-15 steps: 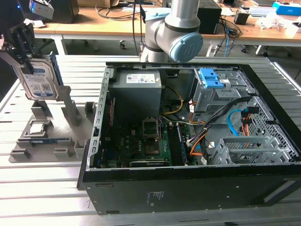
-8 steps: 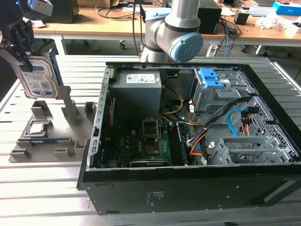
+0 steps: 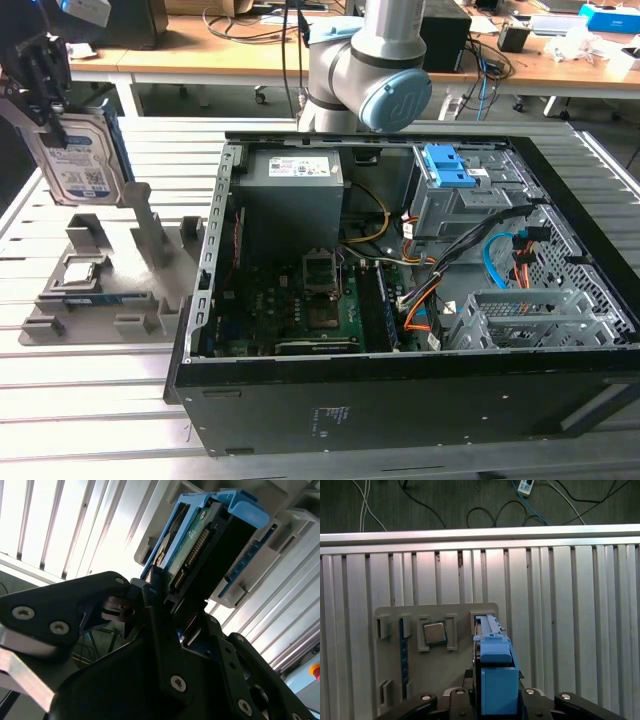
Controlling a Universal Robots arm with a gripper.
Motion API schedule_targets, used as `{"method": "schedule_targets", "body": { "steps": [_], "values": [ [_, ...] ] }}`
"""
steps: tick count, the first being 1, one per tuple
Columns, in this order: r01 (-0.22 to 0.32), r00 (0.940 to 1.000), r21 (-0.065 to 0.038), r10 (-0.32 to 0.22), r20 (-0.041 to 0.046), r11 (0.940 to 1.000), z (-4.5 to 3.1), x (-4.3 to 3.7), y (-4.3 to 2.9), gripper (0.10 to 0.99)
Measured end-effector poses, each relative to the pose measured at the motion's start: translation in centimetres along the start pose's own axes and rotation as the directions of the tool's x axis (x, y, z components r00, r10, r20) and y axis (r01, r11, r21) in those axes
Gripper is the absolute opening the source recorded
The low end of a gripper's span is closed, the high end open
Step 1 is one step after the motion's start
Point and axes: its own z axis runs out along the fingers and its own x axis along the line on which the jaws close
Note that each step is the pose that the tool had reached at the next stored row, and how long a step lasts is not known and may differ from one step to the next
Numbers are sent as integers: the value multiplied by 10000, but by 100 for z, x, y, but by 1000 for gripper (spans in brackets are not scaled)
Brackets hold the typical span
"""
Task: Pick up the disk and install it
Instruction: 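Pick up the disk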
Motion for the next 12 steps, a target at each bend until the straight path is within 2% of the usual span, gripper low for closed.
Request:
{"method": "schedule_targets", "body": {
  "steps": [12],
  "values": [
    [0,10000,1,0,1,10000,-126,-3,-2,365]
  ]
}}
